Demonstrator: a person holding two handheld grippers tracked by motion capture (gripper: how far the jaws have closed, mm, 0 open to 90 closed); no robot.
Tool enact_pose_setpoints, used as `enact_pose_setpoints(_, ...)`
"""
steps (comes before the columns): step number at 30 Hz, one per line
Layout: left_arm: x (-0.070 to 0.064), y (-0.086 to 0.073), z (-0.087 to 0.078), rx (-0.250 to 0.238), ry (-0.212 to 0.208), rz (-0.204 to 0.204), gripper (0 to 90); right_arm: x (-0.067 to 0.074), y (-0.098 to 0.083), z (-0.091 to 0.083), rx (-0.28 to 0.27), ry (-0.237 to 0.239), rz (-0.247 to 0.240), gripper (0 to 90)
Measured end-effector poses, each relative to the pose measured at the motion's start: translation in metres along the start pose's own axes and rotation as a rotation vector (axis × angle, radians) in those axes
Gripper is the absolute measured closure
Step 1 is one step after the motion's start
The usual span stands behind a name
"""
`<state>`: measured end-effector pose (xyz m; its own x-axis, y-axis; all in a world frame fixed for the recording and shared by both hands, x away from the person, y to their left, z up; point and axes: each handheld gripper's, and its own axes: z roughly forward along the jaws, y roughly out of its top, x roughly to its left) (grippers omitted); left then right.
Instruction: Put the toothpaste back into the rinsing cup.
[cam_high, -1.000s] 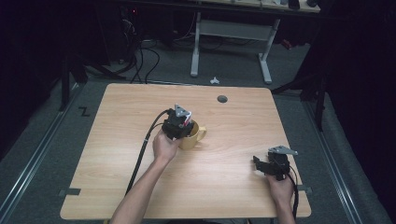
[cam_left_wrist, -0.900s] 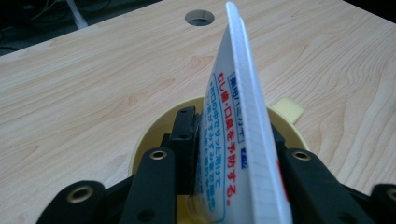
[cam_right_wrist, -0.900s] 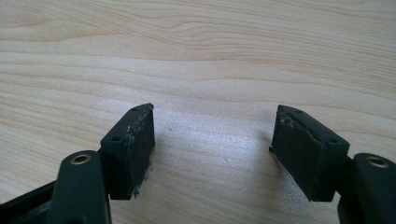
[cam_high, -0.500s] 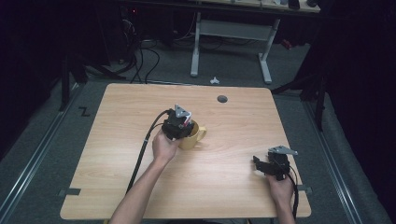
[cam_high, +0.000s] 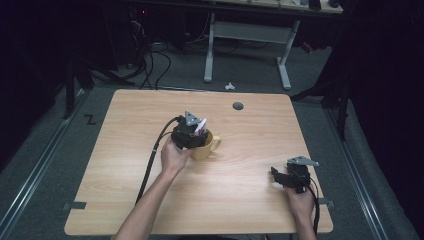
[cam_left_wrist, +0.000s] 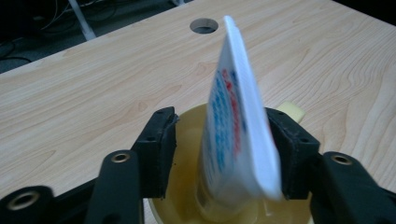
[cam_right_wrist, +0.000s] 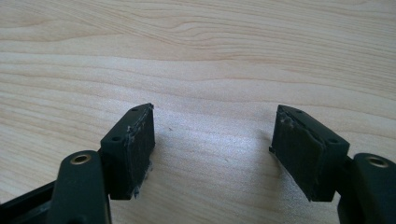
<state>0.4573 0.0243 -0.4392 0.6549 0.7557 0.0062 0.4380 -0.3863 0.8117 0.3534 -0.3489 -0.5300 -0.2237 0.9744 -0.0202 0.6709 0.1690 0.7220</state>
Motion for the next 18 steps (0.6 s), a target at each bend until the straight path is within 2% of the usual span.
enact_pose_setpoints(7, 0.002, 0.002, -0.008, -0.026, -0.024, -0.018, 36.5, 0.000, 0.000, 0.000, 0.000, 0.000, 0.000, 30.0)
enact_pose_setpoints(18, 0.006, -0.001, -0.022, -0.049, -0.035, -0.030, 30.7, 0.000, 0.000, 0.000, 0.000, 0.000, 0.000, 30.0)
